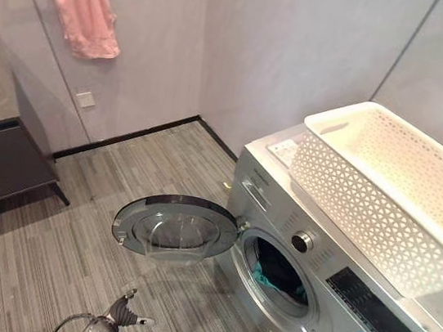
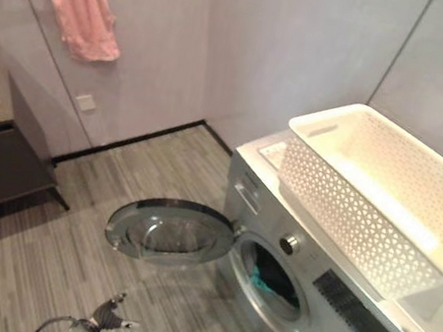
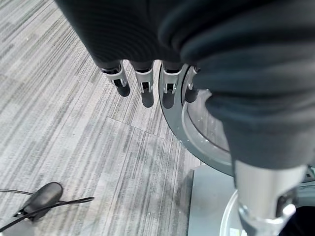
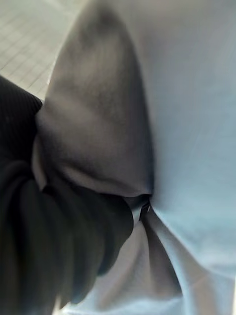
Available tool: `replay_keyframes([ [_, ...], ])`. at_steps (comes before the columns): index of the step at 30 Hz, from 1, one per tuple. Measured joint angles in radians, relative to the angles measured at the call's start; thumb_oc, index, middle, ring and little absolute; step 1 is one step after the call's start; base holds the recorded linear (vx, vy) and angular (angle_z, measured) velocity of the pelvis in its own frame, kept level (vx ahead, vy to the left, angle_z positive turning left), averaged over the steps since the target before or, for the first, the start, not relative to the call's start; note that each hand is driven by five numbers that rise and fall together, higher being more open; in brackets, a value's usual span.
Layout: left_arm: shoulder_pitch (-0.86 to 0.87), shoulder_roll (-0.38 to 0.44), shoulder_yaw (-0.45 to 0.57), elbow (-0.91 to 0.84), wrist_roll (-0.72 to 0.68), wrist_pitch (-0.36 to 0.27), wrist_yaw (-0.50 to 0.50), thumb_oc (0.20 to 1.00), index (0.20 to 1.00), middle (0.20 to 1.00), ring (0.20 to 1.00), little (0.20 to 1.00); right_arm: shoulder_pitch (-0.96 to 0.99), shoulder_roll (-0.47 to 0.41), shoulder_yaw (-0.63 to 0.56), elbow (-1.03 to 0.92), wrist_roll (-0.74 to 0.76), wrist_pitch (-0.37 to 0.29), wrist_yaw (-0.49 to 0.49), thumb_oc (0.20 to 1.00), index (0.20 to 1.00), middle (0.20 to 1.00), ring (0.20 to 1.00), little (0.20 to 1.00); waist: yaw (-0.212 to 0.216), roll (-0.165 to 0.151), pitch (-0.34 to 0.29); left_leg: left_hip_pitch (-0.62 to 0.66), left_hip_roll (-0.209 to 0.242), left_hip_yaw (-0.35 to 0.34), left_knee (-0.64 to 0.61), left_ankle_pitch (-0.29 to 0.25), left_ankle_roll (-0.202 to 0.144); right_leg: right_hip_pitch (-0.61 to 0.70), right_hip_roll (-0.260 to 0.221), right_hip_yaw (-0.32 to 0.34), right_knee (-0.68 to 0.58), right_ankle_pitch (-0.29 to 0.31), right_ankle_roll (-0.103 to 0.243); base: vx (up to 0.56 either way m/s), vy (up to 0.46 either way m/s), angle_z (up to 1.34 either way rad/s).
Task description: Grab the laundry basket,head to the washer,open it,put in the laundry and shut it.
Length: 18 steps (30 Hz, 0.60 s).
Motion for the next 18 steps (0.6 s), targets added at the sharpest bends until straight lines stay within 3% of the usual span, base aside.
replay_keyframes([
  [1,0.001,-0.001,0.008,0.004,0.001,-0.001,0.0,1.0,1.0,1.0,1.0,1.0,0.031,0.022,-0.022,-0.003,-0.028,0.018,-0.004,0.2,0.2,0.2,0.2,0.2,-0.017,0.0,0.0,0.002,-0.008,0.002,0.0,-0.002,0.001,0.0,-0.007,0.003,-0.001,0.001,0.003,-0.03,0.082,-0.11],
  [6,0.018,-0.007,0.058,0.004,0.029,-0.002,0.002,1.0,1.0,1.0,1.0,1.0,0.202,0.113,-0.121,-0.027,-0.145,0.065,-0.003,0.2,0.2,0.2,0.2,0.2,-0.018,-0.006,0.007,0.028,-0.026,0.038,0.0,-0.012,0.01,-0.001,-0.019,0.045,-0.001,0.009,0.015,-0.03,0.076,-0.21],
  [9,0.033,-0.01,0.106,0.002,0.029,-0.002,0.005,1.0,1.0,1.0,1.0,1.0,0.364,0.271,-0.187,-0.079,-0.185,0.071,0.003,0.2,0.2,0.2,0.2,0.2,-0.027,-0.016,0.011,0.042,-0.032,0.058,0.0,-0.015,0.013,-0.004,-0.02,0.063,0.004,0.012,0.02,-0.02,0.055,-0.21],
  [10,0.054,-0.006,0.109,0.001,0.029,-0.001,0.007,1.0,1.0,1.0,1.0,1.0,0.382,0.322,-0.172,-0.079,-0.196,0.096,0.02,0.2,0.2,0.2,0.2,0.2,-0.052,-0.014,0.014,0.05,-0.038,0.076,0.0,-0.019,0.011,-0.004,-0.022,0.081,0.002,0.015,0.022,-0.03,0.084,-0.3],
  [14,0.074,-0.008,0.112,-0.004,0.037,-0.006,0.007,1.0,1.0,1.0,1.0,1.0,0.446,0.34,-0.184,-0.048,-0.224,0.128,0.026,0.2,0.2,0.2,0.2,0.2,-0.088,-0.002,0.014,0.078,-0.054,0.117,0.0,-0.038,0.024,-0.004,-0.03,0.124,0.005,0.022,0.031,-0.03,0.064,-0.33],
  [18,0.076,-0.009,0.129,-0.014,0.038,-0.01,0.007,1.0,1.0,1.0,1.0,1.0,0.502,0.475,-0.153,0.045,-0.237,0.142,0.047,0.2,0.2,0.2,0.2,0.2,-0.104,-0.029,0.018,0.111,-0.072,0.169,0.0,-0.047,0.03,-0.007,-0.033,0.185,0.003,0.03,0.035,-0.02,0.081,-0.39],
])
